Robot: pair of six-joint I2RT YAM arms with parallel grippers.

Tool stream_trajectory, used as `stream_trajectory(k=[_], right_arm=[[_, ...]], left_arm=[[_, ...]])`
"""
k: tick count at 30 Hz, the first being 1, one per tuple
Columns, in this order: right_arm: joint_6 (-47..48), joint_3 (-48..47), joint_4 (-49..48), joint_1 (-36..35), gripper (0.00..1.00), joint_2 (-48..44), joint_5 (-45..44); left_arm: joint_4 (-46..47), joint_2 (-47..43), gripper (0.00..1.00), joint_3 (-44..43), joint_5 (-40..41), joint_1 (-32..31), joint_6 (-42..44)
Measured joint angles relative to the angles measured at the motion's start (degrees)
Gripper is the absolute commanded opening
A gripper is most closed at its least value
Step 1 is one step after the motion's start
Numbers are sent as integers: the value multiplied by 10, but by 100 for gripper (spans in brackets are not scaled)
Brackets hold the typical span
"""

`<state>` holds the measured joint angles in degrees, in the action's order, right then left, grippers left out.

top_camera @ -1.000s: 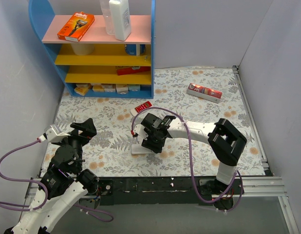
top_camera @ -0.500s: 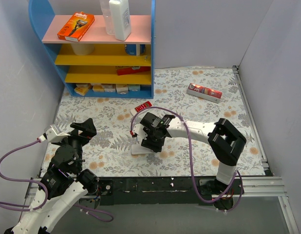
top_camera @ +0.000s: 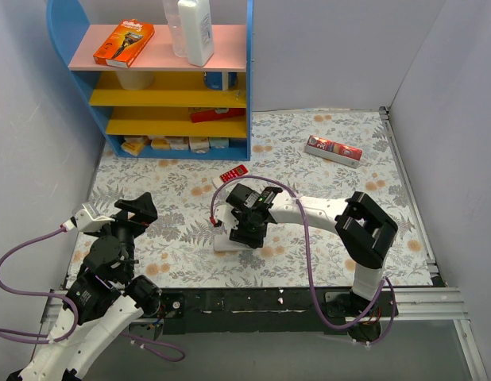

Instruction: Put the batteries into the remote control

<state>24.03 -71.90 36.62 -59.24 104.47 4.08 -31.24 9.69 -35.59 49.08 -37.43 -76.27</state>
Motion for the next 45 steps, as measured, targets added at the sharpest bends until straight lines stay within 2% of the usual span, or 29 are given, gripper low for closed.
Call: stream_trajectory(k=[20,45], right_arm=[[-2,0,8,0,49,0,2],[-25,0,8,0,67,5,13]], left_arm=[[0,0,98,0,0,0,0],[0,0,98,0,0,2,0]])
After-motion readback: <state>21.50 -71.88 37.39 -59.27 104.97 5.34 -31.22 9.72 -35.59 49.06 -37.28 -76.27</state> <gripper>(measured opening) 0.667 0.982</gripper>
